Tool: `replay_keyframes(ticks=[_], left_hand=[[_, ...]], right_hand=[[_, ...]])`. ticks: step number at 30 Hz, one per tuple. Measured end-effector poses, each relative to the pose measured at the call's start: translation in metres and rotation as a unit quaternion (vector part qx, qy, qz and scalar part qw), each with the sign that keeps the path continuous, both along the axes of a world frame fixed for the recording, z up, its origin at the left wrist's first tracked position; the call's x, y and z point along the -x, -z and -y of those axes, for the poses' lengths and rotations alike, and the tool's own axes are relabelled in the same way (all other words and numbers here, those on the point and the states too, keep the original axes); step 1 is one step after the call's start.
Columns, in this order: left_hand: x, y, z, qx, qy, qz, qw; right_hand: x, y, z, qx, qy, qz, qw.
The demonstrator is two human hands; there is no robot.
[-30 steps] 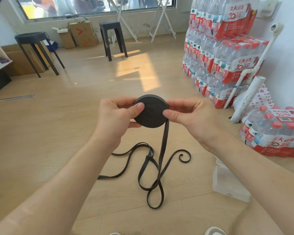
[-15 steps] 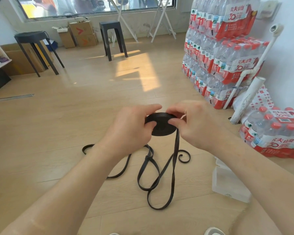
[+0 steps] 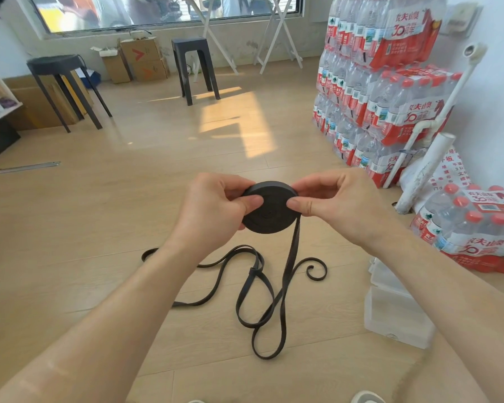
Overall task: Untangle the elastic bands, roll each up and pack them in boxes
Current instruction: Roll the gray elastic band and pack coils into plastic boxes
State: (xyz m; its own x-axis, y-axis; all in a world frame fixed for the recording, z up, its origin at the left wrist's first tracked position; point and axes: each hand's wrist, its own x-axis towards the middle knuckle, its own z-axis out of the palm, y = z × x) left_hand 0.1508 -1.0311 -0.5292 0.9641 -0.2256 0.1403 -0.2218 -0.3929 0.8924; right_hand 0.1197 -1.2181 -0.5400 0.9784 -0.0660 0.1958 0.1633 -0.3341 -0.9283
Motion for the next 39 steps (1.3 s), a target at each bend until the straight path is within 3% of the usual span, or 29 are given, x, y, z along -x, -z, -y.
replay_keyframes(ticks=[10, 18, 22, 27, 30, 33, 35, 37, 39], left_hand=[[-0.0027, 0.0022, -0.0008, 0.069, -0.02, -0.039, 0.997], [-0.0048, 0.0, -0.0027, 0.123, -0.041, -0.079, 0.988], [-0.0031, -0.0014, -0.0004, 0.164, -0.054, -0.101, 0.98], [-0.0006, 0.0008, 0.002, 0.235, -0.064, -0.14, 0.96], [0.0014, 0.005, 0.0037, 0.243, -0.061, -0.16, 0.955], [0.0018, 0.0058, 0.0053, 0.197, -0.034, -0.17, 0.965], [-0.0013, 0.0057, 0.0044, 0.086, -0.01, -0.13, 0.988], [-0.0014, 0.0042, 0.0028, -0.045, 0.02, -0.012, 0.999], [0.0026, 0.0021, 0.0041, -0.147, 0.056, 0.113, 0.981]], right_hand=[[0.0024, -0.0013, -0.0056, 0.037, 0.021, 0.04, 0.998], [0.0001, 0.0021, -0.0062, -0.033, 0.015, 0.014, 0.999], [-0.0011, 0.0031, -0.0057, -0.014, 0.034, 0.007, 0.999], [-0.0019, 0.0033, -0.0088, -0.139, 0.01, -0.038, 0.99], [-0.002, 0.0007, -0.0061, -0.145, 0.004, -0.043, 0.989], [-0.0002, -0.0008, -0.0035, -0.055, 0.011, -0.03, 0.998], [0.0002, -0.0022, -0.0031, 0.047, 0.02, -0.001, 0.999], [-0.0003, -0.0033, -0.0025, 0.175, 0.028, 0.045, 0.983], [0.0009, -0.0032, -0.0043, 0.309, 0.018, 0.092, 0.947]])
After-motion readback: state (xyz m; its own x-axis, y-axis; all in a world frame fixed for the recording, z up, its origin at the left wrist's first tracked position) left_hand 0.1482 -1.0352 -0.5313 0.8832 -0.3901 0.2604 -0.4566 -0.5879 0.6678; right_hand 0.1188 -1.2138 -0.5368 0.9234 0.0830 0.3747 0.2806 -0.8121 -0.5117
